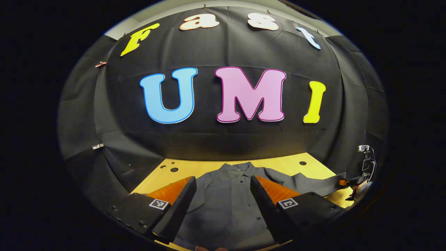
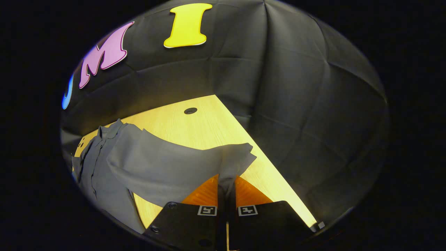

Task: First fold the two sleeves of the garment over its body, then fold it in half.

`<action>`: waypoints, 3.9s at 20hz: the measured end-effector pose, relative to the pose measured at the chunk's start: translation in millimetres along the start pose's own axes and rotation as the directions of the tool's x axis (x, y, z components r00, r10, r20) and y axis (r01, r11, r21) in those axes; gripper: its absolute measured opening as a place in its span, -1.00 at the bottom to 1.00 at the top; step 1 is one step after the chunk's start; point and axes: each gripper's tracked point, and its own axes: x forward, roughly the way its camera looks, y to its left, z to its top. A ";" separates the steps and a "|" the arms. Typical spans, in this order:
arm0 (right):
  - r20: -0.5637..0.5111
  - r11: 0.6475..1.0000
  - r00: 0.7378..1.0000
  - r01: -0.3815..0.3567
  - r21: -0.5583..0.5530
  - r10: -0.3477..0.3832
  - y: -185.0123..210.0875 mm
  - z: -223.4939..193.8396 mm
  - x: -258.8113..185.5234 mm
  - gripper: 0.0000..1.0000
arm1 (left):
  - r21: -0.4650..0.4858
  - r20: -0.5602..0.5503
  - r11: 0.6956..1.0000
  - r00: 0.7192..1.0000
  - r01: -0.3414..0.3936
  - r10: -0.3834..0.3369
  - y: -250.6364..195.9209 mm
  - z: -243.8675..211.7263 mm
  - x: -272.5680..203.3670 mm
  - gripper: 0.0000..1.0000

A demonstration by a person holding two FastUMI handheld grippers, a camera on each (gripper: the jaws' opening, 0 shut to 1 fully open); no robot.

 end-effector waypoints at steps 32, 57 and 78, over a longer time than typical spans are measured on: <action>0.265 0.896 0.864 -0.368 -0.250 0.429 410.0 74.2 -201.3 -0.86 | -0.064 0.036 0.997 0.998 -0.051 0.053 230.8 -41.7 -85.2 0.96; -0.313 0.787 0.819 -0.561 -0.258 0.481 577.1 -147.2 -106.1 -0.62 | -0.126 -0.116 0.987 0.989 -0.103 0.088 303.9 -105.9 -41.8 0.96; -0.286 0.703 0.741 -0.670 -0.241 0.608 553.9 -117.3 -198.4 0.03 | -0.041 -0.261 0.987 0.955 -0.158 0.142 356.7 -209.8 41.9 0.92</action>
